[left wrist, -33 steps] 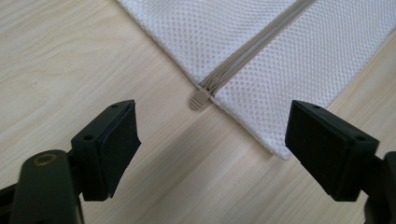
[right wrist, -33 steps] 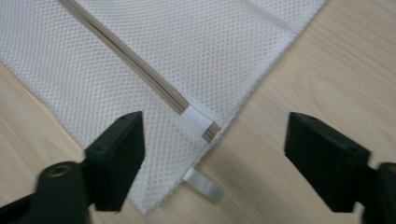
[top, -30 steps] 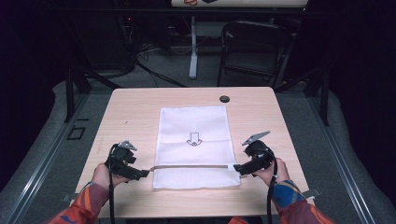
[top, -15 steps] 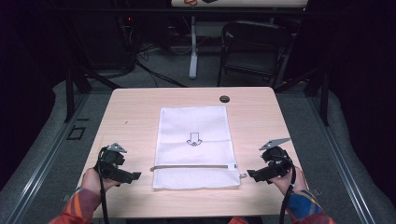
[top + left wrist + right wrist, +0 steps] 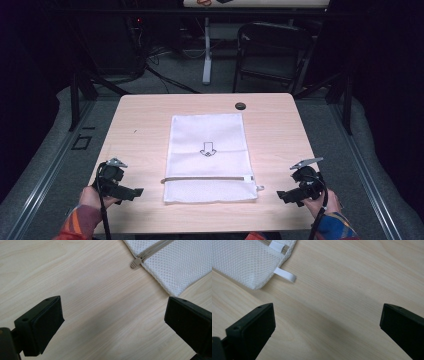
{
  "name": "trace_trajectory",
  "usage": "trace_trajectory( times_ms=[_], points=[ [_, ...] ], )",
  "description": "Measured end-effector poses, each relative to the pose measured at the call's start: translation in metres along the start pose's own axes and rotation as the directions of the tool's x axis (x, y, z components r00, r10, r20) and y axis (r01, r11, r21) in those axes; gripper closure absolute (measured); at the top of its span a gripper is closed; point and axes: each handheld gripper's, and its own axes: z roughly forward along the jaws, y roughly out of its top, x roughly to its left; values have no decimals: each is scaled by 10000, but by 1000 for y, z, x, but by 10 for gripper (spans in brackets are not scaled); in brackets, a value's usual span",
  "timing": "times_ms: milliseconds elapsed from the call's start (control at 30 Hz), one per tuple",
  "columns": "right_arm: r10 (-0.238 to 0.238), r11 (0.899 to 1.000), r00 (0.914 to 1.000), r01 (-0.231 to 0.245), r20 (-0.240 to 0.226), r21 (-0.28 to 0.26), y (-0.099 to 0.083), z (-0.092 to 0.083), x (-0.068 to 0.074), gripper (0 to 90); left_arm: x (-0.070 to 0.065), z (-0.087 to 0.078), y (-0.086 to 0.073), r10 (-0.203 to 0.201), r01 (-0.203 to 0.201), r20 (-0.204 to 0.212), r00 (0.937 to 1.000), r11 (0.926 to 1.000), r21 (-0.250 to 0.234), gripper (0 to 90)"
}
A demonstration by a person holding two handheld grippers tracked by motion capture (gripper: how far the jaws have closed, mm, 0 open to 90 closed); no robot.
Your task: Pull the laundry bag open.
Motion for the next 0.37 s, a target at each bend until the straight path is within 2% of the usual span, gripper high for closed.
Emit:
trace_trajectory(
  times_ms=[367],
  points=[
    [-15,9996,9998,21,-201,286,-1,6,-4,0,5,12,-1,-41,32,153,9999,9985,547,6]
  ],
)
